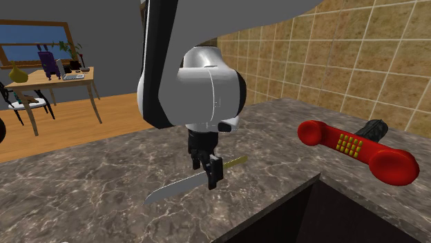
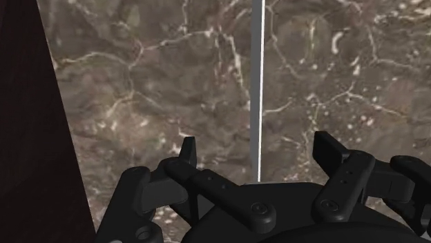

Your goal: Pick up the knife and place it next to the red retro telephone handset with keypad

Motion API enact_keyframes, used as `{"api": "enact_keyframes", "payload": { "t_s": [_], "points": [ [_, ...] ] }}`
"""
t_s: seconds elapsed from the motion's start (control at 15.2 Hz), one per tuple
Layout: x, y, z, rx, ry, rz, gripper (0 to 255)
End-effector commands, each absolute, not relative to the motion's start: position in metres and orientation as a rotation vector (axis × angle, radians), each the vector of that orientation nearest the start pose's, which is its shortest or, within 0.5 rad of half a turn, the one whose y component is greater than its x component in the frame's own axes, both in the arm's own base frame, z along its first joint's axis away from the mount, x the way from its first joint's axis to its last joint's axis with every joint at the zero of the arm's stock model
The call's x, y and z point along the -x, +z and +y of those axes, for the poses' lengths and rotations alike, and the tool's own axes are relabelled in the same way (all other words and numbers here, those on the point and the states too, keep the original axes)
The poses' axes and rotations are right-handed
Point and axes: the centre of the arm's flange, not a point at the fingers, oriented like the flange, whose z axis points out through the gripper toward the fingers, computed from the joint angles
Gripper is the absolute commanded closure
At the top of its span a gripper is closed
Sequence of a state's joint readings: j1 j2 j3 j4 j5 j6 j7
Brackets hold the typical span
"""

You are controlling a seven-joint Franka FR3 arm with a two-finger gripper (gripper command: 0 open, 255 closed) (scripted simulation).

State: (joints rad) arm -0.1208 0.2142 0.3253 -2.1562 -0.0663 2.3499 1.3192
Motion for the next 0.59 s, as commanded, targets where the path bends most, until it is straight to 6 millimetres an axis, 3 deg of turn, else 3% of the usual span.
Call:
{"api": "enact_keyframes", "payload": {
  "t_s": [0.0,0.13,0.2,0.53],
  "points": [
    [-0.5496,0.3035,0.1110,2.690,0.031,1.603,0],
    [-0.5496,0.3036,0.1110,2.690,0.032,1.603,0],
    [-0.5496,0.3036,0.1110,2.690,0.032,1.603,255],
    [-0.5496,0.3036,0.1110,2.690,0.032,1.603,255]
  ]
}}
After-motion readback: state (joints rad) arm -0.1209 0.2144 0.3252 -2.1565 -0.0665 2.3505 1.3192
